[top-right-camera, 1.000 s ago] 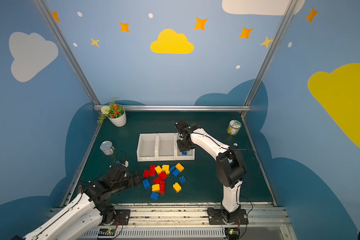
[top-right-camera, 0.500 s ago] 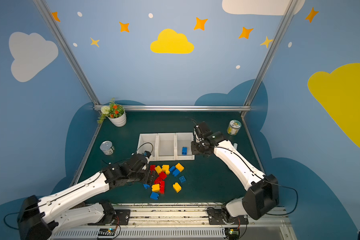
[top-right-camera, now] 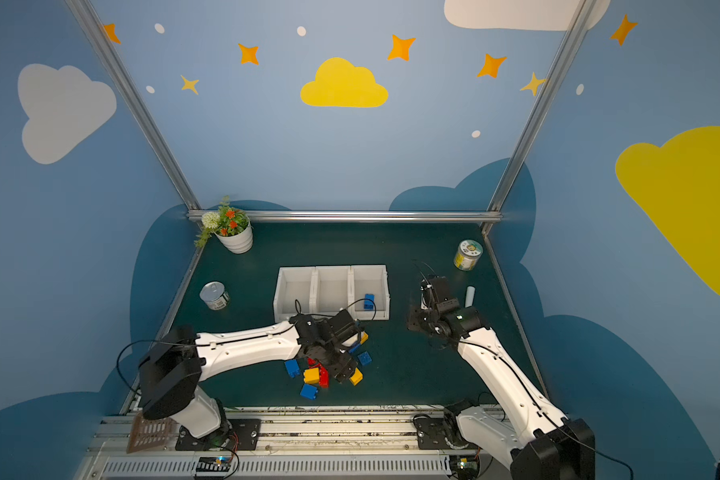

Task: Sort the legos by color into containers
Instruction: 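Grasp a yellow brick with the left gripper while the right gripper withdraws, then carry the yellow brick into the middle bin compartment and open the left gripper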

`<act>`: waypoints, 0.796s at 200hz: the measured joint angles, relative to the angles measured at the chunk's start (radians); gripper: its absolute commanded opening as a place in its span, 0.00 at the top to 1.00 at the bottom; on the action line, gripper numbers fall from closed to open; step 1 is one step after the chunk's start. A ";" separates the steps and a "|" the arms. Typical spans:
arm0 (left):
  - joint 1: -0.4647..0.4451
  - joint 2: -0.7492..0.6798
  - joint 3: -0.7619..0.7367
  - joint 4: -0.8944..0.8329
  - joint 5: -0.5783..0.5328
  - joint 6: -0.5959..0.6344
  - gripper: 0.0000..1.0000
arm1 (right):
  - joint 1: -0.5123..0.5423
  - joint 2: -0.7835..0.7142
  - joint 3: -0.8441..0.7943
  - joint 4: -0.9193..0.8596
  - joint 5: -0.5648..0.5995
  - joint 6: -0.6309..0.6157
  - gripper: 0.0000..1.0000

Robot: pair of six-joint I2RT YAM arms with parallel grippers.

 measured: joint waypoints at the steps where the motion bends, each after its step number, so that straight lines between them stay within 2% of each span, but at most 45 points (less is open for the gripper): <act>1: -0.001 0.003 0.002 0.000 0.001 0.000 0.16 | 0.000 0.000 0.000 0.000 0.000 0.000 0.50; 53: -0.035 0.122 0.079 -0.012 0.018 0.001 0.23 | -0.012 0.000 -0.004 0.024 -0.002 0.002 0.50; 128: -0.055 0.196 0.131 -0.016 0.011 -0.008 0.50 | -0.017 0.000 -0.014 0.029 -0.002 0.003 0.51; 159: -0.060 0.197 0.131 -0.016 0.009 -0.017 0.57 | -0.018 -0.003 -0.014 0.029 -0.002 0.003 0.52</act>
